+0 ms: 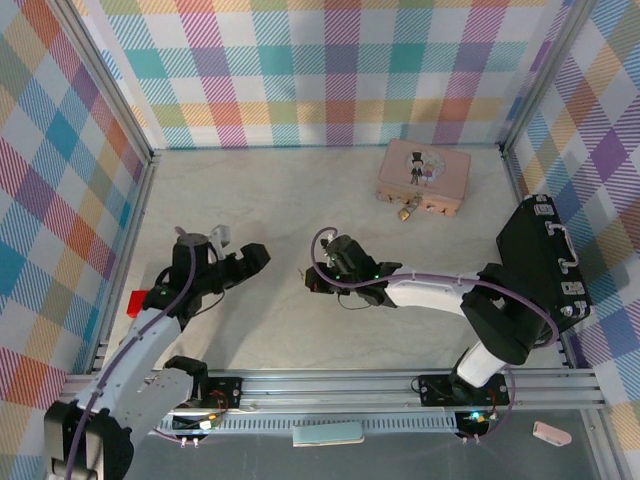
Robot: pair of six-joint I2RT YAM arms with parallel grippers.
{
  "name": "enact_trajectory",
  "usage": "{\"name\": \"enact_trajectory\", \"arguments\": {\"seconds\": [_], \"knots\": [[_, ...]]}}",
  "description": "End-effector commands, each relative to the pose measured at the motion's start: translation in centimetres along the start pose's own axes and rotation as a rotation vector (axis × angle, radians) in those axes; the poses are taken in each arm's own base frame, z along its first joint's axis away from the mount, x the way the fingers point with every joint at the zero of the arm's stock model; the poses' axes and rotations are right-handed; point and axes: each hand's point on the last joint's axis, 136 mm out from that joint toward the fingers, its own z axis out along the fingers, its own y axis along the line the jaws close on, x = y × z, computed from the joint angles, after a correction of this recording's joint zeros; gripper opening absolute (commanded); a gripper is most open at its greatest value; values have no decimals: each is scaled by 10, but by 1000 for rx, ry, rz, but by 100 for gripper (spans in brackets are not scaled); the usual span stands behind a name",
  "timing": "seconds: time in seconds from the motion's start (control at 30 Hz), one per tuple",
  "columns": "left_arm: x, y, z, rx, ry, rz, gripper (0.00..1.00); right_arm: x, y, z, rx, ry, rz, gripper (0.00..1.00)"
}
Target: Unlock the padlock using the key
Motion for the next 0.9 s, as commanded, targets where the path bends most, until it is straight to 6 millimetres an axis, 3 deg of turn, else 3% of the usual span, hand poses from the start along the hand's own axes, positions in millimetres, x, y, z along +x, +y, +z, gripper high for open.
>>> {"name": "enact_trajectory", "arguments": {"seconds": [0.0,0.3,0.5,0.87], "knots": [[-11,-46,5,156,-8,64,87,-19,29,-11,-159,-55,-41,0],[-11,-58,33,182,6,56,82,-45,29,-16,-334,-98,62,0],[-17,-65,46,221,12,15,76,-43,38,-24,-397,-102,47,0],[-16,-85,47,295,36,40,65,-43,56,-37,-449,-76,14,0]]}}
